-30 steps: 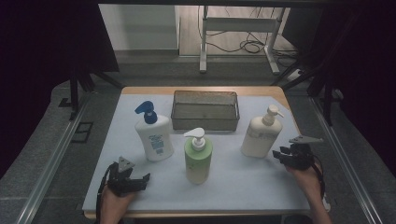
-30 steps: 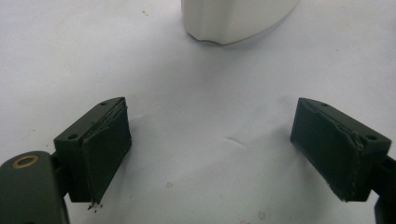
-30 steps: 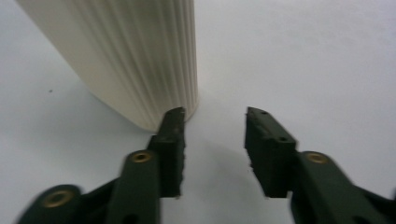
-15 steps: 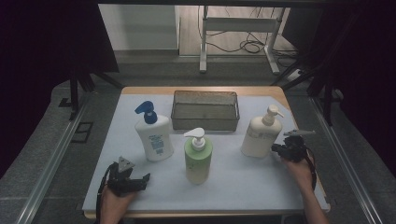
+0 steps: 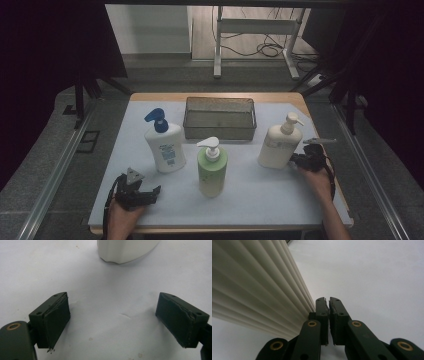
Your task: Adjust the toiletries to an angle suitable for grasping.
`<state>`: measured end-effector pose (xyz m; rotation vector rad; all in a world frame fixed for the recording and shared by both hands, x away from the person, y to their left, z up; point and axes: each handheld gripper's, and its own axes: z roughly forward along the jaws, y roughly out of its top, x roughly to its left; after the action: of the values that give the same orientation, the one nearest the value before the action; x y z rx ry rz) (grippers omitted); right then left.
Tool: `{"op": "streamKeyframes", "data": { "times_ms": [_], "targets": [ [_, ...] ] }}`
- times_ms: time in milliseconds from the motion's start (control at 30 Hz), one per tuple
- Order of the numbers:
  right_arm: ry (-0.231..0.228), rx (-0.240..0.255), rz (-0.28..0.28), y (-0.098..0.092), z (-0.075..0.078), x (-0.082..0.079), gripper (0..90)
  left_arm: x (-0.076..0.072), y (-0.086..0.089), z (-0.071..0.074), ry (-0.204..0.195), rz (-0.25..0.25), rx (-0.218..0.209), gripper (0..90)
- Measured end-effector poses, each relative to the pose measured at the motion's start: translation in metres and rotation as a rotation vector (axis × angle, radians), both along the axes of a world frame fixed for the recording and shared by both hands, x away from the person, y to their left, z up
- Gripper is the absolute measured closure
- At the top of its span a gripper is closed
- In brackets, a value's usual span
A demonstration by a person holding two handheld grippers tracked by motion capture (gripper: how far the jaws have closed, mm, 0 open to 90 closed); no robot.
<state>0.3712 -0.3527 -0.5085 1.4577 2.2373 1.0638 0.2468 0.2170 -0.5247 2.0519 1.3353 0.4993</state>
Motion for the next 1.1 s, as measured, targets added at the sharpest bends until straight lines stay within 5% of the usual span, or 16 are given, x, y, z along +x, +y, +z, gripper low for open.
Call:
{"op": "streamKeyframes", "data": {
  "times_ms": [1100],
  "targets": [
    [0.011, 0.006, 0.08, 0.015, -0.001, -0.024, 88.9, 0.0, 0.0, 0.0, 0.0, 0.0, -0.001, 12.1]
  ]
}}
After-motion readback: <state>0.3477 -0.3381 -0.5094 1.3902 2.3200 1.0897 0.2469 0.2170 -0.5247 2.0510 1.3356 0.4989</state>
